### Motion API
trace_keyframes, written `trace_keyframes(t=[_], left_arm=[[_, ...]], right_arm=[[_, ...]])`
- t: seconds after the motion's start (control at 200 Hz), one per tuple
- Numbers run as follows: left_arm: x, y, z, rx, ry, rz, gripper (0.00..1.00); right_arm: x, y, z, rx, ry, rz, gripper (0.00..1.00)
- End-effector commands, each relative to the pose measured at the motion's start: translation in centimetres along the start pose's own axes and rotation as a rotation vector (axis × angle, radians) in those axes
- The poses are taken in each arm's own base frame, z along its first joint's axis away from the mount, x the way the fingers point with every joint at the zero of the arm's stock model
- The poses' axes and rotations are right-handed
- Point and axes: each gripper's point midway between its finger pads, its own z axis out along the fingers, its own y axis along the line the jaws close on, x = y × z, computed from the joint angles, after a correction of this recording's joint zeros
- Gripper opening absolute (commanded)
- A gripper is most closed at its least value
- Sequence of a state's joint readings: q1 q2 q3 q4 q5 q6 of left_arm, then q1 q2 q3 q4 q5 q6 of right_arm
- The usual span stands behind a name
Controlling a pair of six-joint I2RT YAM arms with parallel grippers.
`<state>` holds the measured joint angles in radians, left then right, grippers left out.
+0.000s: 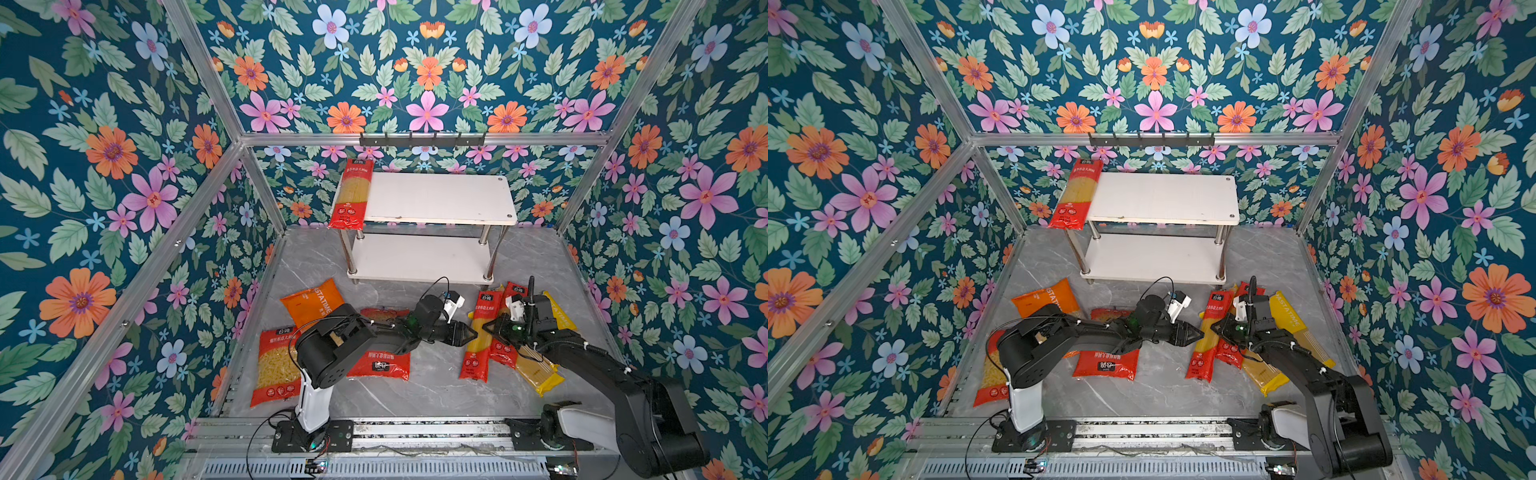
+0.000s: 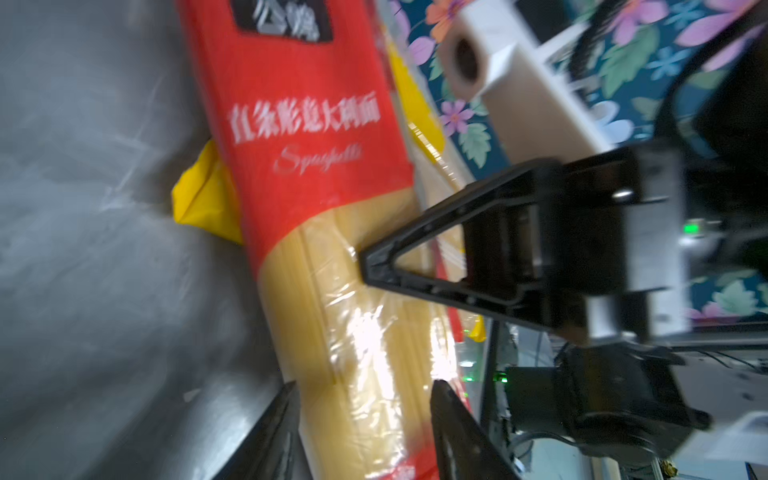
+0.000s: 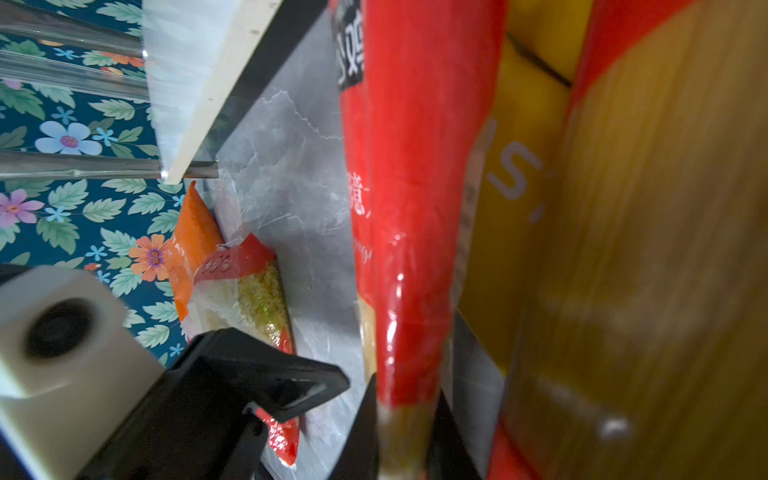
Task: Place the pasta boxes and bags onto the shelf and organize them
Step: 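Lift the second spaghetti bag upright with both grippers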
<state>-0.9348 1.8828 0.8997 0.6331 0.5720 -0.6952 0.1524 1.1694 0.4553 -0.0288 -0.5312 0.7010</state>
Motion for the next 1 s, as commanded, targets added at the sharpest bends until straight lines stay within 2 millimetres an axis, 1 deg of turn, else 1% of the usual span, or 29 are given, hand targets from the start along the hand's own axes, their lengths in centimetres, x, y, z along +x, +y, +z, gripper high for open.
trace_keyframes(t=[0.0,0.115,0.215,0.285,0.37,0.455,0.545,0.595,0.66,0.755,0.81,0.885,0.995], left_arm=[[-1.0,-2.0,-1.4,0.059,-0.026,0.057,0.55],[-1.7,-2.9,-3.3,0.055,-0.039,0.084,0.56],[-2.5,-3.9,-5.3,0.043,-0.062,0.128,0.58],[-3.1,-4.8,-6.9,0.040,-0.094,0.167,0.59],[-4.0,-6.2,-9.2,0.054,-0.148,0.207,0.62],[-5.4,-7.4,-11.8,0.079,-0.227,0.230,0.65],[-6.8,-8.5,-13.9,0.115,-0.281,0.239,0.67],[-7.5,-9.3,-14.7,0.141,-0.304,0.247,0.68],[-8.4,-10.5,-15.4,0.180,-0.331,0.269,0.69],[-9.6,-12.0,-15.8,0.219,-0.345,0.302,0.69],[-10.4,-12.8,-16.1,0.236,-0.354,0.321,0.69],[-11.5,-13.2,-16.8,0.253,-0.384,0.338,0.68],[-13.3,-13.9,-17.8,0.317,-0.438,0.332,0.64]], right_arm=[[-0.5,3.2,-1.1,-0.120,-0.030,-0.067,0.07],[-0.4,6.1,-2.3,-0.197,-0.060,-0.162,0.03],[0.0,9.9,-3.9,-0.325,-0.086,-0.287,0.01],[0.3,12.7,-5.8,-0.428,-0.102,-0.384,0.00],[0.5,15.8,-8.5,-0.543,-0.145,-0.504,0.00],[0.7,18.4,-10.9,-0.641,-0.193,-0.599,0.00],[0.5,20.8,-12.8,-0.706,-0.214,-0.664,0.00],[0.2,22.3,-13.8,-0.745,-0.231,-0.688,0.00],[-0.9,24.4,-15.0,-0.792,-0.270,-0.704,0.00],[-2.4,27.6,-16.6,-0.857,-0.309,-0.726,0.00],[-3.2,29.2,-17.0,-0.877,-0.310,-0.736,0.00],[-4.1,31.1,-17.6,-0.920,-0.310,-0.748,0.00],[-5.4,32.9,-17.4,-0.946,-0.273,-0.729,0.00]])
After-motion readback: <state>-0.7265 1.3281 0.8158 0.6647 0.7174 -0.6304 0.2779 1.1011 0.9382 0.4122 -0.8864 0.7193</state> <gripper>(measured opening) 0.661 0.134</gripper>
